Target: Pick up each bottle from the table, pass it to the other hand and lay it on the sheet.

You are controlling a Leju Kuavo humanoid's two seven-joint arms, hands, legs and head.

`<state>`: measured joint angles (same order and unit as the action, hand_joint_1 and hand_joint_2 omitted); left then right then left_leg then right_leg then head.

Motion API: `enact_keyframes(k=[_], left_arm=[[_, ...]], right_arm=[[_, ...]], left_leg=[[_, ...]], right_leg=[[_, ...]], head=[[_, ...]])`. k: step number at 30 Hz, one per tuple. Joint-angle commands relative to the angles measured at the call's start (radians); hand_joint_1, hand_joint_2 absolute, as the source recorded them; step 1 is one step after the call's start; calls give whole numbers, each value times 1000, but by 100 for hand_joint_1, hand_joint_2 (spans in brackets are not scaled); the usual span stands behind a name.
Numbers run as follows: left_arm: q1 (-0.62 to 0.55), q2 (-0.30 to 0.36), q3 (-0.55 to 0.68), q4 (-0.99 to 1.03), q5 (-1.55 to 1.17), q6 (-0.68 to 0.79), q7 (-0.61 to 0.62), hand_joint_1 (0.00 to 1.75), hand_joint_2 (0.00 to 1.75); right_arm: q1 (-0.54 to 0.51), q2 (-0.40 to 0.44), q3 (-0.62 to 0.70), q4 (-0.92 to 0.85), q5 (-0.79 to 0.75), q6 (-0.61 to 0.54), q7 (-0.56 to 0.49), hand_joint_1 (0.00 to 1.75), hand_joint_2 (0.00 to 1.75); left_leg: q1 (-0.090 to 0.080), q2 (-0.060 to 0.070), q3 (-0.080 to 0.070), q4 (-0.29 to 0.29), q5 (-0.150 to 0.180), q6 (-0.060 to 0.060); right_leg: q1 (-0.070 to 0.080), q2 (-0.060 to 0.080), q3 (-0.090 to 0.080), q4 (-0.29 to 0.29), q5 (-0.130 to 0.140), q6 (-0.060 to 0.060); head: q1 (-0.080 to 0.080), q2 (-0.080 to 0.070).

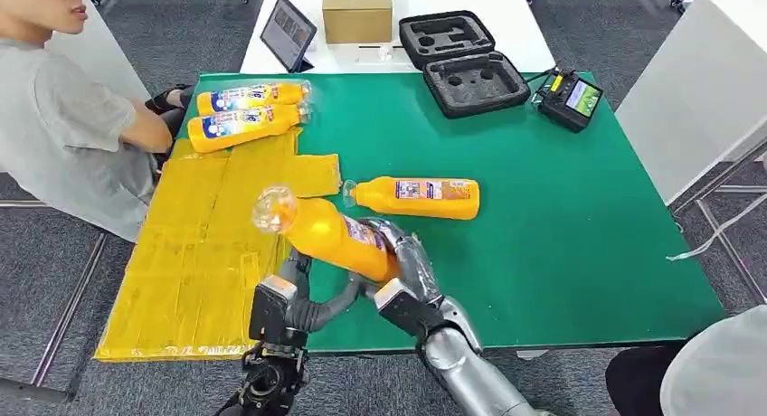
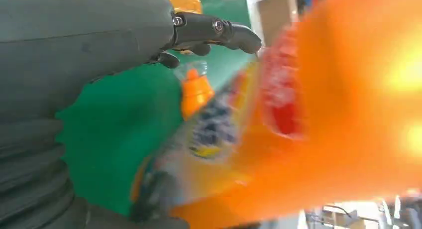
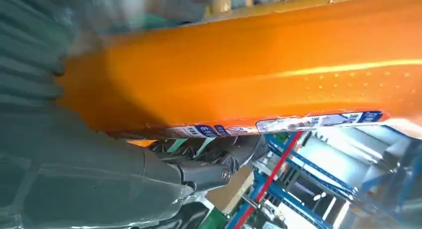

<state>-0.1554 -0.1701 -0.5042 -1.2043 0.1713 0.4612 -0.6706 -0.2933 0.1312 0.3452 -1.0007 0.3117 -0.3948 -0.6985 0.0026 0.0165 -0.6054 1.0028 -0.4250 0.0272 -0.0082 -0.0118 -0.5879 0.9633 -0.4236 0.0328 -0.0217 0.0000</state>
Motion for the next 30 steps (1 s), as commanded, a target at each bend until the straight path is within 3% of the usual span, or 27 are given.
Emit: enact_keyframes(k=[1, 12, 19, 30], left_arm=[[-28, 20, -43, -35, -6, 48, -28, 0, 175], [-28, 20, -44, -60, -15, 57, -28, 0, 175], [-29, 49, -72, -94, 37, 34, -28, 0, 175], [-131, 39, -118, 75, 124, 11, 7, 0, 175]], right_arm=[[-42, 20, 34, 160, -2, -21, 0, 175, 175], [-39, 22, 42, 169, -6, -26, 0, 175, 175], [-19, -18, 63, 188, -63, -85, 0, 175, 175], [-2, 5, 156, 122, 21, -142, 0, 175, 175]], left_leg=[[0, 0, 1, 0, 0, -1], [0, -1, 2, -1, 0, -1], [1, -2, 5, -1, -1, -1], [1, -1, 2, -1, 0, -1]], right_leg=[[0, 1, 1, 0, 0, -1], [0, 1, 2, 0, -1, -1], [0, 0, 5, -1, -2, -1], [1, 0, 2, -1, 0, -1]], head=[[0, 0], [0, 0], [0, 0], [0, 0]])
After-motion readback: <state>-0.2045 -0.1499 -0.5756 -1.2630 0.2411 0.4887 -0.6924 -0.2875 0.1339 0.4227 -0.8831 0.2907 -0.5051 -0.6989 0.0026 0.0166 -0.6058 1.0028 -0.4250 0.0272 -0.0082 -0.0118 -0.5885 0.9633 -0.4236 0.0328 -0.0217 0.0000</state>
